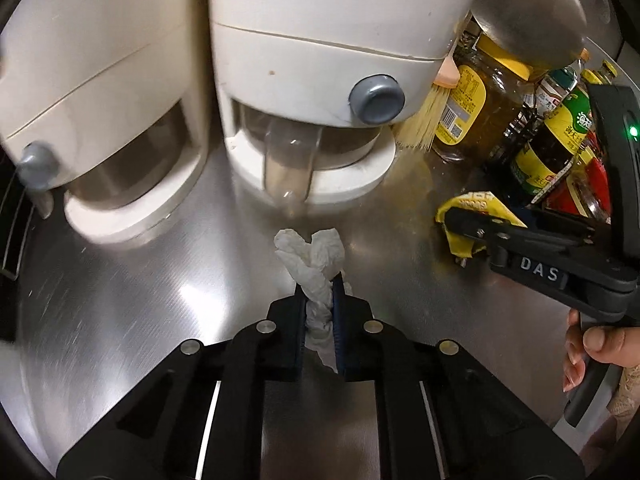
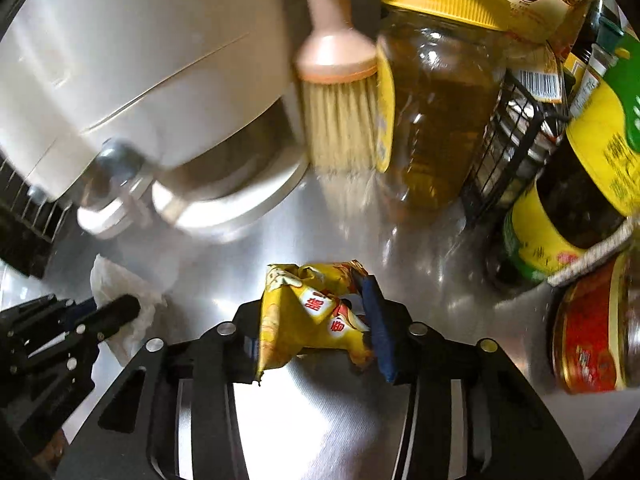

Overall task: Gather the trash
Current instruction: 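Grasp the white tissue with the left tool while the right tool grasps the yellow snack wrapper, then carry tissue and yellow wrapper over the bin and open both tools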

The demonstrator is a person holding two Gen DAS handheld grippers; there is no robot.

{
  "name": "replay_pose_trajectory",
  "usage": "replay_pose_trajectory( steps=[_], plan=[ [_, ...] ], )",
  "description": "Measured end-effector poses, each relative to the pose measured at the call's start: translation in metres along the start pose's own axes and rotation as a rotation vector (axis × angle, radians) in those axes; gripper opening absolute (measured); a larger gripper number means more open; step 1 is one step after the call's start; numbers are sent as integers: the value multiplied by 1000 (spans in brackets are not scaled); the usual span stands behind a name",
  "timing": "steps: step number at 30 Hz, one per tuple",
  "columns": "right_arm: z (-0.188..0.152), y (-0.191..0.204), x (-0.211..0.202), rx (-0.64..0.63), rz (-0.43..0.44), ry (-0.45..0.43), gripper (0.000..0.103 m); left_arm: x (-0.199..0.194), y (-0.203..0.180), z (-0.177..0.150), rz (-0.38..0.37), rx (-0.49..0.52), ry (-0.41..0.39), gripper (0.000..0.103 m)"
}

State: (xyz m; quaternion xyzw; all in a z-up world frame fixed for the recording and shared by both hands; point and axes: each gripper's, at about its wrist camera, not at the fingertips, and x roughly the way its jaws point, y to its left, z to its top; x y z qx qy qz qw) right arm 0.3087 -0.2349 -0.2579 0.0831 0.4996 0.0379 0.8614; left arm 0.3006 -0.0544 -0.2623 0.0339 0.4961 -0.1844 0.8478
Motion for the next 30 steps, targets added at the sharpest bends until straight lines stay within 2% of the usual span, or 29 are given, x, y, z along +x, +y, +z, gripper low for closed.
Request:
replay_pose_trajectory(
  steps=[6, 15, 24, 30],
  plan=[
    [-32, -3, -32, -10, 21, -26, 40, -22, -3, -25, 17, -30, -6, 10],
    [-94, 6, -87, -23, 62, -22, 40, -88, -14, -81, 14, -48, -28, 10],
    [-156, 14, -140, -53, 102, -21, 40, -149, -35, -140, 4, -31, -59, 10],
    [-191, 14, -162, -40, 120, -18, 40, -172, -44, -177, 18, -22, -66, 11]
  ],
)
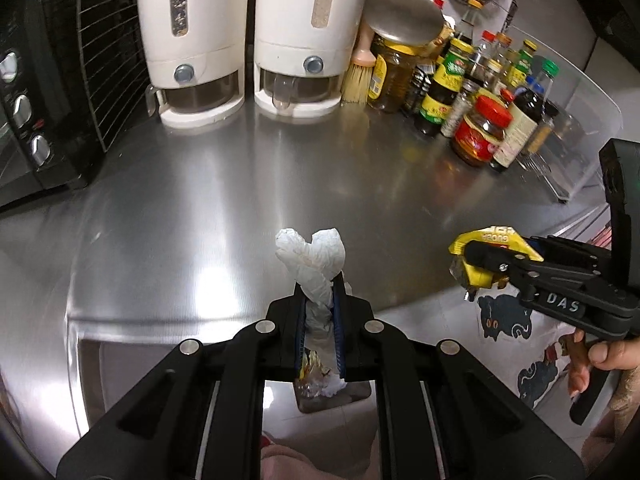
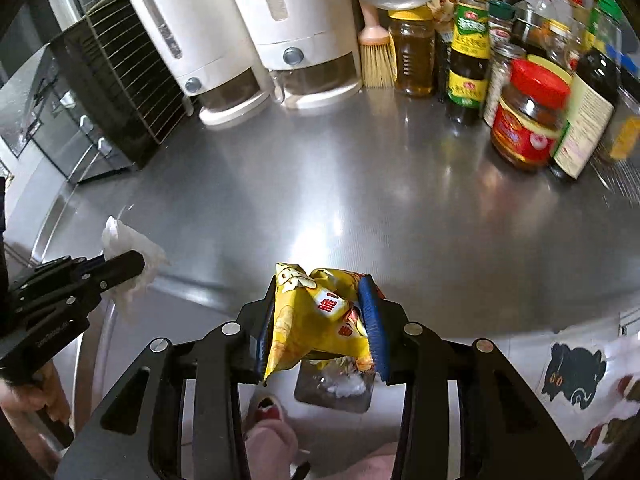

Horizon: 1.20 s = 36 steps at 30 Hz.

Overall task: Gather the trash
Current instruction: 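Carry tissue and yellow wrapper over the bin and open both tools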

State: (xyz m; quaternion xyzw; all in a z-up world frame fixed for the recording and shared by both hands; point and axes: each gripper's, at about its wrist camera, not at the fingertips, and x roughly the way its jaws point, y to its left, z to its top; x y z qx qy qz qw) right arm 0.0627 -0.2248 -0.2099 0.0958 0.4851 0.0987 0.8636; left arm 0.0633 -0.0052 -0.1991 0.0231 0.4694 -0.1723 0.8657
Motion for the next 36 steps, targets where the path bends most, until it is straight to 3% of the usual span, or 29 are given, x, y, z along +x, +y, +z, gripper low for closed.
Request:
replay_pose_trajectory(
  steps=[11, 36],
  plan=[
    [-67, -14, 5, 65, -3, 106, 40, 14, -17, -77, -86, -1, 108, 11],
    [-151, -35, 115, 132, -64, 230, 40, 133, -18, -175, -59, -22, 279, 11]
  ],
)
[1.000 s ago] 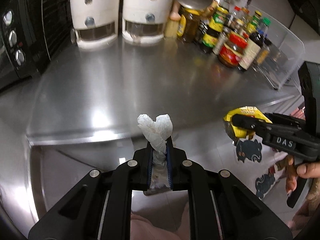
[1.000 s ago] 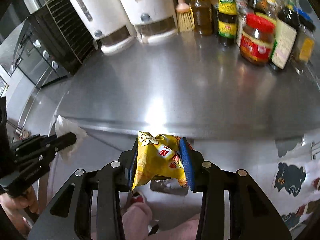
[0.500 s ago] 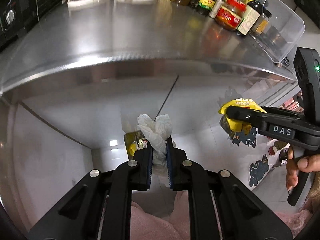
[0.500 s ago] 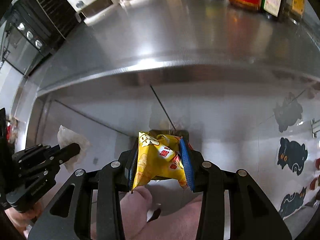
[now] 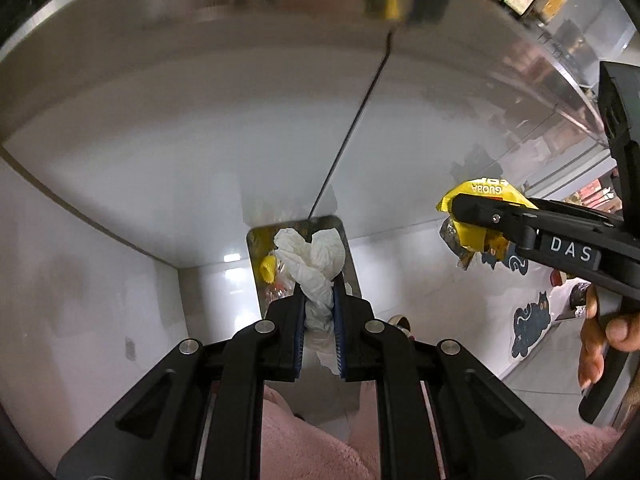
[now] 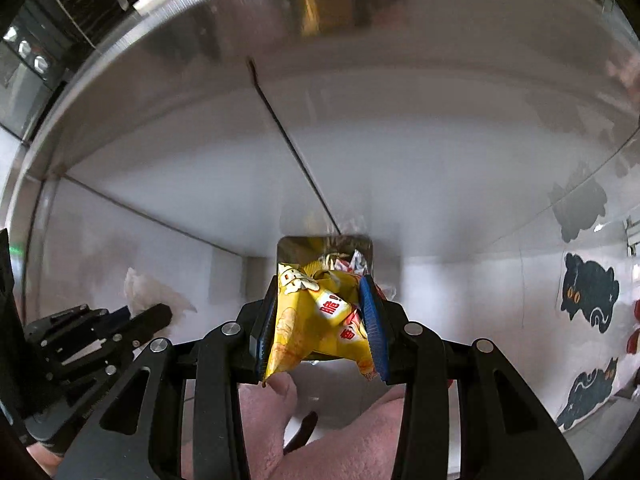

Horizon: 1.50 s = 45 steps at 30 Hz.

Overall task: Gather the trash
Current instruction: 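Carry tissue and yellow wrapper over the bin and open both tools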

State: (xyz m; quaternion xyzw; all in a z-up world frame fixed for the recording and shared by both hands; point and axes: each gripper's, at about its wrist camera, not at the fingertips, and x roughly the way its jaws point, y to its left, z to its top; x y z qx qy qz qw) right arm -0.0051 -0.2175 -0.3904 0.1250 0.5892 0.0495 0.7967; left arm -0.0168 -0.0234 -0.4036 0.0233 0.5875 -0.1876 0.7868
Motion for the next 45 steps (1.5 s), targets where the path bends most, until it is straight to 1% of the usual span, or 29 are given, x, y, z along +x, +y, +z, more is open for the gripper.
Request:
replay_pose_trajectory(
  steps=[8, 14, 17, 22, 25, 27, 28, 31, 34, 36, 37, 39, 40, 41, 42, 43, 44, 45],
  plan=[
    [-5, 4, 52, 13, -37, 61, 40, 50, 10, -6, -5, -59, 64, 13],
    [-3, 8, 81, 49, -11, 105, 42, 68, 16, -6, -7, -82, 58, 13],
    [0, 7, 88, 83, -5, 112, 42, 75, 17, -6, -10, -83, 71, 13],
    [7, 5, 89, 107, -2, 107, 50, 80, 17, -2, -24, -86, 81, 13],
    [10, 4, 89, 118, 3, 103, 52, 81, 16, 1, -27, -83, 82, 18],
    [12, 6, 87, 122, 7, 98, 57, 82, 17, 1, -28, -83, 83, 25],
    [14, 6, 86, 123, 8, 95, 61, 83, 17, 1, -28, -83, 84, 27],
    [17, 7, 84, 125, 12, 86, 63, 84, 18, 2, -30, -91, 90, 33],
    [17, 7, 80, 124, 9, 77, 66, 82, 17, 3, -26, -95, 87, 41],
    [18, 8, 78, 121, 5, 70, 71, 80, 18, 4, -21, -98, 82, 57],
    [19, 9, 78, 120, -1, 64, 77, 79, 18, 5, -15, -100, 78, 61],
    [19, 8, 76, 119, -10, 52, 86, 76, 19, 6, 2, -106, 72, 77],
    [19, 7, 72, 123, -17, 40, 91, 74, 20, 6, 10, -111, 68, 81],
    [19, 7, 69, 124, -21, 33, 98, 70, 21, 6, 17, -118, 63, 84],
    [20, 5, 66, 125, -21, 27, 100, 67, 22, 7, 16, -124, 61, 86],
    [21, 4, 63, 124, -22, 22, 100, 63, 24, 8, 13, -129, 58, 88],
    [22, 3, 59, 121, -20, 16, 100, 57, 24, 9, 10, -133, 51, 94],
    [23, 3, 55, 117, -19, 10, 100, 53, 26, 10, 10, -134, 44, 95]
  ],
)
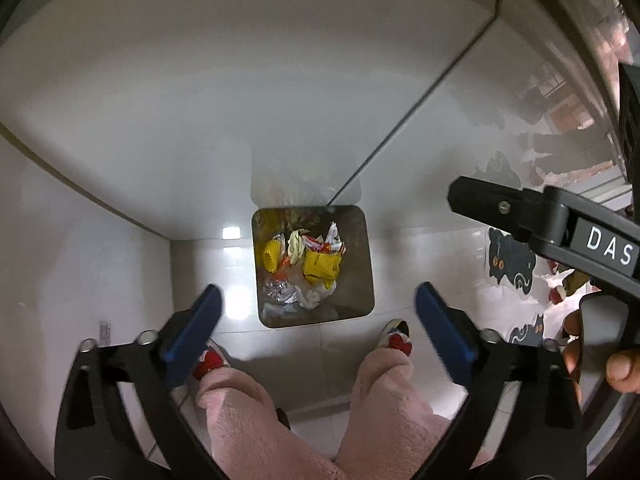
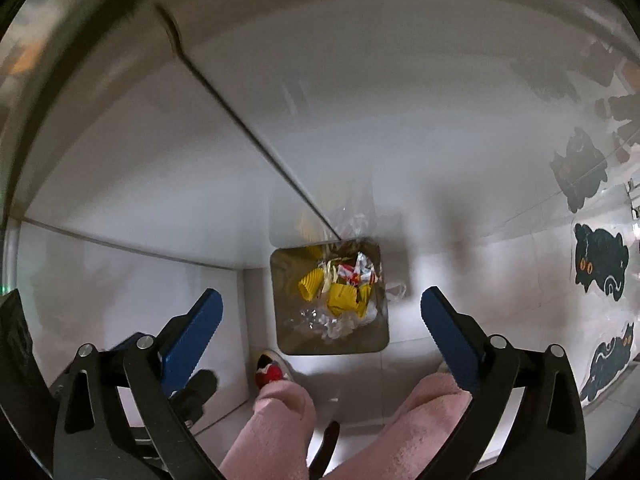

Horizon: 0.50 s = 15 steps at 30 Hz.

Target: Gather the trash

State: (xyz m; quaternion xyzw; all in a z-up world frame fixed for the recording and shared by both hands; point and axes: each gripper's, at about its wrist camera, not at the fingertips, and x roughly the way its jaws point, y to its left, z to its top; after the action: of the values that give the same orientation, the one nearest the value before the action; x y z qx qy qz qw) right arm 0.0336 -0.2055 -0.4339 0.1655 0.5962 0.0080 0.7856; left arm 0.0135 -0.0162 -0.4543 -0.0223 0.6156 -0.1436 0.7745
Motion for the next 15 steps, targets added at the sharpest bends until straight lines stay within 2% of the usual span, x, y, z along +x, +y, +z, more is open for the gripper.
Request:
replay_pose_trajectory(
  steps=[7, 11, 15],
  plan=[
    [11, 8, -58, -65, 2, -82, 100, -57, -7, 14, 4, 46, -91, 95],
    [16, 20, -98, -101, -45, -144, 100, -95, -17, 24, 7, 75, -150, 95],
    [22, 24, -141, -102, -36, -207, 100, -141, -25, 36, -4, 80, -233, 95]
  ],
)
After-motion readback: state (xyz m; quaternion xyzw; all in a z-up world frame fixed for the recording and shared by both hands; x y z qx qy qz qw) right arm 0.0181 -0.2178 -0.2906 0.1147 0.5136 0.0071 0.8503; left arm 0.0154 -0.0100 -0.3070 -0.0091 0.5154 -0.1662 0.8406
